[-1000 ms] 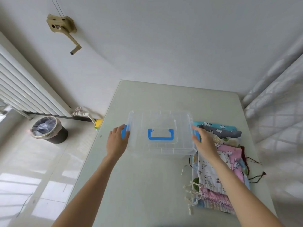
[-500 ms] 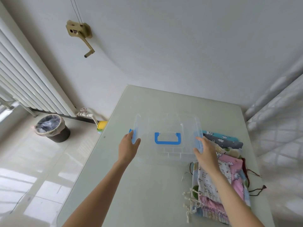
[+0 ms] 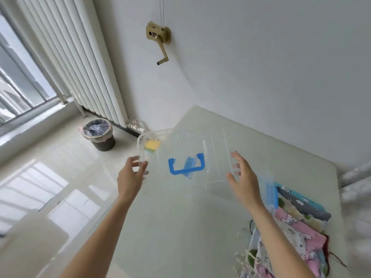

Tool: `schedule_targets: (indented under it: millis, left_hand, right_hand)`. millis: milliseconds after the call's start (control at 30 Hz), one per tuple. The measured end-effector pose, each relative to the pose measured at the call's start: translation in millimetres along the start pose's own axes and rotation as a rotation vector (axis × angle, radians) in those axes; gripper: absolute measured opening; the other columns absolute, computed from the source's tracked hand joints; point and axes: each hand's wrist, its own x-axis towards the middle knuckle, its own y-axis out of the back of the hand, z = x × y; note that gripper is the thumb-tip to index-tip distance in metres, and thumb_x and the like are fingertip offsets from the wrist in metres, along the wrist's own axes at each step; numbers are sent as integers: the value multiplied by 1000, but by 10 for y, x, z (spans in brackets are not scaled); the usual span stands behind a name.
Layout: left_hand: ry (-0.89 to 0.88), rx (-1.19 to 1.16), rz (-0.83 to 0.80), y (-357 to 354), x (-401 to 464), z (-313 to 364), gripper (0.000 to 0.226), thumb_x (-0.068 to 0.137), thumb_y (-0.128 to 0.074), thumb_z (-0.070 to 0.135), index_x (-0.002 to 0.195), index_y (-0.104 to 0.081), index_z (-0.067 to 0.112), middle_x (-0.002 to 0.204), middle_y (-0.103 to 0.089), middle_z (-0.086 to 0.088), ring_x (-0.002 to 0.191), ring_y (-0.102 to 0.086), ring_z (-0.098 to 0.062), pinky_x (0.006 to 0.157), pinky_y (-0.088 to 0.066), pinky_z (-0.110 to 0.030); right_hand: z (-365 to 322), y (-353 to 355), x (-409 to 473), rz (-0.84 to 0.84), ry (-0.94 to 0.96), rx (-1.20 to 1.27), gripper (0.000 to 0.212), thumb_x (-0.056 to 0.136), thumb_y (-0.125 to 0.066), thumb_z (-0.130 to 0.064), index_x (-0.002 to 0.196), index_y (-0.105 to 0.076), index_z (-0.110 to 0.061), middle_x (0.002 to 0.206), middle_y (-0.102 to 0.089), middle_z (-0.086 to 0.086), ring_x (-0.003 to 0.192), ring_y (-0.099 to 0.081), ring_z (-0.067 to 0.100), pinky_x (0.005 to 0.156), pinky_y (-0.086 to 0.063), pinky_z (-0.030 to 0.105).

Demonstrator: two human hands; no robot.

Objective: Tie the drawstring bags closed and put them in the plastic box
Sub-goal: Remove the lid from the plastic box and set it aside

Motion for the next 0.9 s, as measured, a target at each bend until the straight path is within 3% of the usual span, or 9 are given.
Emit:
schedule_targets:
  millis: [100,167,333,467,600,700,767,833,900]
  left_hand:
    - [107,63,116,301,-13,-304,31,93,-54,31,119,-50,14,102,-65,1,69,-69,-15,78,-55,-45]
    - [213,108,187,508,-89,-544,31,93,-51,30,118,-49,12,105,-65,-1,66,-68,-15,86,-52,-46]
    - [428,153,292,758,-297,-1022,33,94,-47,28,117,-41,5,95,-68,-8,74,-67,-28,81,-39,-34]
    - [506,153,265,663,-356,-1285,33,93,-48,33,110,-35,7,84,-69,-8,90,-64,-37,82,-40,-37]
    - [525,114,176,333,-385,-1271,37,94,-49,30,113,-35,3,88,-66,-9,87,-65,-34,79,-44,-36]
    - [474,169,54,99,-417,-1239,41,92,-50,36,116,-40,5,98,-66,-8,90,-64,-33,86,-50,-43]
    - [369,384,-21,14,-445,-1192,35,92,-50,35,113,-46,8,107,-63,-5,92,-62,-30,81,-47,-36]
    - [152,557,-84,-32,-457,-1130,28,92,-51,28,115,-49,12,116,-56,-1,98,-59,-24,74,-42,-31]
    - [-94,633,-225,-96,-412,-1102,33,92,-52,26,124,-50,19,131,-49,0,116,-51,-20,85,-42,-31]
  right_hand:
    - [-260,-323,149,-135,148,-42,56,88,-59,-10,139,-39,-21,150,-31,-4,130,-39,14,103,-33,24]
    - [-427,-574,169,-225,196,-72,55,90,-58,-19,140,-37,-24,151,-28,-4,131,-32,12,100,-27,19]
    - [-402,-982,22,-322,182,-266,47,89,-60,-24,133,-47,-15,134,-49,3,120,-44,25,96,-35,29]
    - [-291,-1072,-119,-343,158,-403,39,90,-58,-24,128,-54,-13,132,-50,3,120,-45,23,94,-39,33]
    - [-183,-1056,-226,-309,174,-493,36,87,-62,-17,122,-59,-10,133,-50,10,118,-48,28,92,-42,36]
    - [-113,-1011,-310,-281,168,-494,43,85,-62,-11,127,-55,-14,130,-53,9,111,-53,30,90,-42,37]
    - [-84,-989,-341,-287,165,-492,47,86,-60,-10,132,-50,-17,127,-55,5,107,-54,28,90,-41,36]
    - [-57,-980,-360,-274,160,-471,49,87,-57,-7,133,-49,-17,120,-60,4,101,-57,27,88,-41,36]
    - [-43,-974,-354,-260,139,-434,47,89,-52,-3,134,-49,-17,111,-66,5,95,-60,28,86,-41,35]
